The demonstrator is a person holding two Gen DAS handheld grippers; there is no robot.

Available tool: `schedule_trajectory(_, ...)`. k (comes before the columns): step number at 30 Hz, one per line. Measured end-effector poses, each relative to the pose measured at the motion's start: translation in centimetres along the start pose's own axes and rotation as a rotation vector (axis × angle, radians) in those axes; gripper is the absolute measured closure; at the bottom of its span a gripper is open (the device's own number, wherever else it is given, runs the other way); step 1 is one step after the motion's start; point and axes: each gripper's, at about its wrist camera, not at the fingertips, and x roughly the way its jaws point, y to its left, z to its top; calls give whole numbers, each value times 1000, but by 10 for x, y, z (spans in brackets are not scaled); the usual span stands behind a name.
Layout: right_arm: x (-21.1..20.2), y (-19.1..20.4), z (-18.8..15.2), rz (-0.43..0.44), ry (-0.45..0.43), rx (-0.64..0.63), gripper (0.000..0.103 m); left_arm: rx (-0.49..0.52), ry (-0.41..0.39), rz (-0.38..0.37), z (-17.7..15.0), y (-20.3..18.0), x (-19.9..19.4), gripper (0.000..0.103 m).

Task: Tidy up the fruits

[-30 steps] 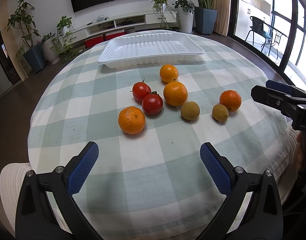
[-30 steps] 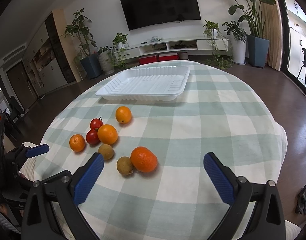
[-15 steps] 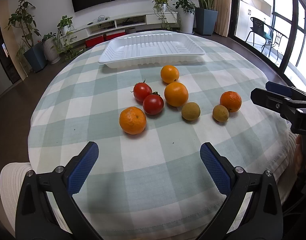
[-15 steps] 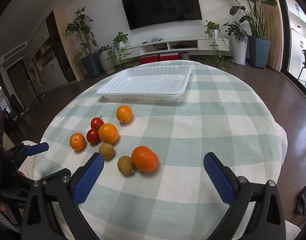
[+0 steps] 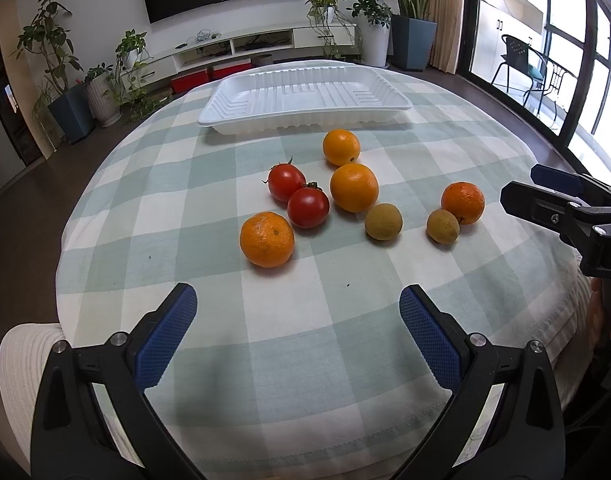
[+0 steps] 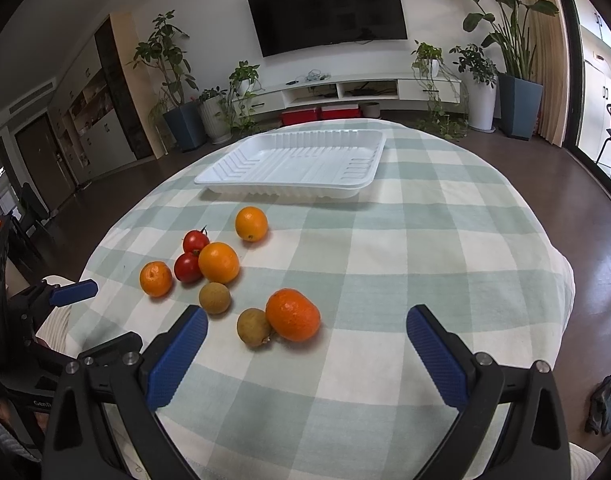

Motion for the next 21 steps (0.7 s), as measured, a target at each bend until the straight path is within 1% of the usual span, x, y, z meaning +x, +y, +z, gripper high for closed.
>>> schedule_trajectory(13,3,6,3,-11,49,-56,1,-38,28,-8,-2,13,10,0)
schedule_trajectory(21,5,6,-2,1,99,-86,1,-59,67,-24,-6,18,24,0)
